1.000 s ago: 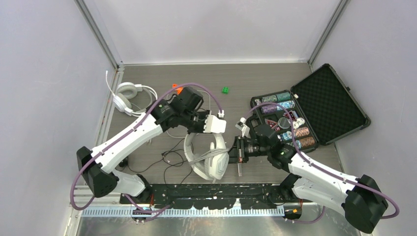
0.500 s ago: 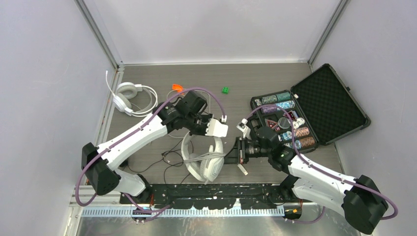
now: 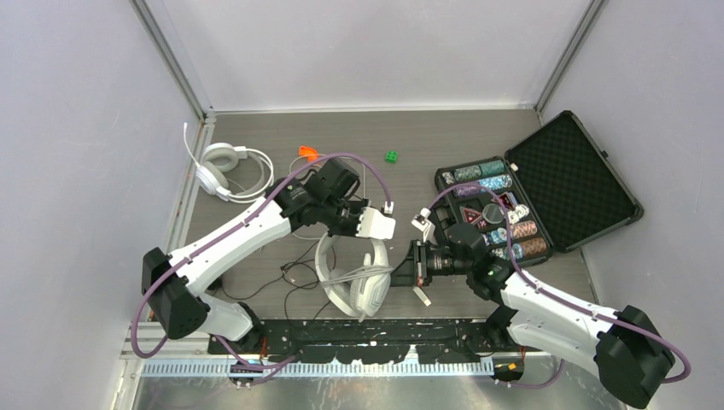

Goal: Wrap the headphones
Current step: Wrap the headphones cable around the headphones, then place the headphones at the corner of the board.

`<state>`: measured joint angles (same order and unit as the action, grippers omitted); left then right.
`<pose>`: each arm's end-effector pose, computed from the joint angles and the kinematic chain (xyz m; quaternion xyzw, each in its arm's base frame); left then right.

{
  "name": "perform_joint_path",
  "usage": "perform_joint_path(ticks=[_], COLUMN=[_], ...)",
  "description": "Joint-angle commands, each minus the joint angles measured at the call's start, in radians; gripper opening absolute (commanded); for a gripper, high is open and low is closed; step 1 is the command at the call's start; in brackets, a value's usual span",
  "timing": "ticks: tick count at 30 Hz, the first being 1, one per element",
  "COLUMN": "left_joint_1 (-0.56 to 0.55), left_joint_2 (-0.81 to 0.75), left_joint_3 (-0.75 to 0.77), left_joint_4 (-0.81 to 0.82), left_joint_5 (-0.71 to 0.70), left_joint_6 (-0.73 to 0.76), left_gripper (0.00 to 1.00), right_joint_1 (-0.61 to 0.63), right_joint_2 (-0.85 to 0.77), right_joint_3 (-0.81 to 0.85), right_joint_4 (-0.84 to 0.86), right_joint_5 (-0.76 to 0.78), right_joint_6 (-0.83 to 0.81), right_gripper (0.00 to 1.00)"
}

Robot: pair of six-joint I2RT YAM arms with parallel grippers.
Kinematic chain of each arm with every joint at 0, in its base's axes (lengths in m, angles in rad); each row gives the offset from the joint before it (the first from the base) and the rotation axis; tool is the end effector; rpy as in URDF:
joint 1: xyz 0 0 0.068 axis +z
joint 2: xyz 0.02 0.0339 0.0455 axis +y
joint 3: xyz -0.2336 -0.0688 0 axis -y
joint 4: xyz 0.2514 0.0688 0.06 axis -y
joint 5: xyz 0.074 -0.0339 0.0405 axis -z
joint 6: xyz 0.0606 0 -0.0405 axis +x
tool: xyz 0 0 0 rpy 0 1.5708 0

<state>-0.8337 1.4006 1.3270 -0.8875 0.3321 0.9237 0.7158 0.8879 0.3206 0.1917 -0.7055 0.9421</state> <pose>0.1942 -0.2434 0.2774 0.7560 0.5622 -0.1442 0.3028 0.1467 0.1797 0.1662 -0.1056 0.7928 0.5822 0.1462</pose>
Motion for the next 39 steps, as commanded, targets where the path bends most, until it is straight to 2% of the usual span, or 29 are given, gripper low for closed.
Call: perform_joint_path(ticks=[1,6,11,18,20,26,31,34,39], left_joint_1=[-0.003,-0.023,-0.05,-0.083,-0.085,-0.094,-0.097,-0.097,-0.097], left_joint_2=[0.011,0.065,0.157,0.272,0.297,0.347,0.348,0.336,0.276], left_joint_3=[0.025,0.033,0.051,0.053,0.053,0.077,0.069,0.05,0.005], left_joint_4=[-0.016,0.005,0.057,0.122,0.152,0.2,0.263,0.308,0.417], left_joint_5=[0.003,-0.07,-0.122,-0.109,-0.105,-0.061,-0.006,0.008,-0.017], left_joint_6=[-0.009,0.014,0.053,0.084,0.076,0.052,0.019,-0.002,-0.07], left_gripper=[0.0,0.0,0.0,0.01,0.06,0.32,0.48,0.61,0.7], right_joint_1=[-0.003,-0.002,-0.002,-0.002,-0.002,-0.001,-0.001,-0.002,-0.002], right_joint_2=[-0.017,0.021,0.053,0.131,0.155,0.203,0.243,0.268,0.302], right_joint_3=[0.009,0.065,0.058,0.064,0.062,0.032,0.025,0.021,0.014], right_joint_4=[0.027,-0.157,-0.125,-0.122,-0.116,-0.055,-0.03,-0.012,0.015], right_joint_5=[0.024,0.166,0.211,0.283,0.291,0.306,0.316,0.322,0.323], right_joint_6=[-0.02,-0.08,-0.072,-0.128,-0.131,-0.126,-0.133,-0.131,-0.122], right_gripper=[0.01,0.01,0.02,0.04,0.04,0.05,0.06,0.06,0.06])
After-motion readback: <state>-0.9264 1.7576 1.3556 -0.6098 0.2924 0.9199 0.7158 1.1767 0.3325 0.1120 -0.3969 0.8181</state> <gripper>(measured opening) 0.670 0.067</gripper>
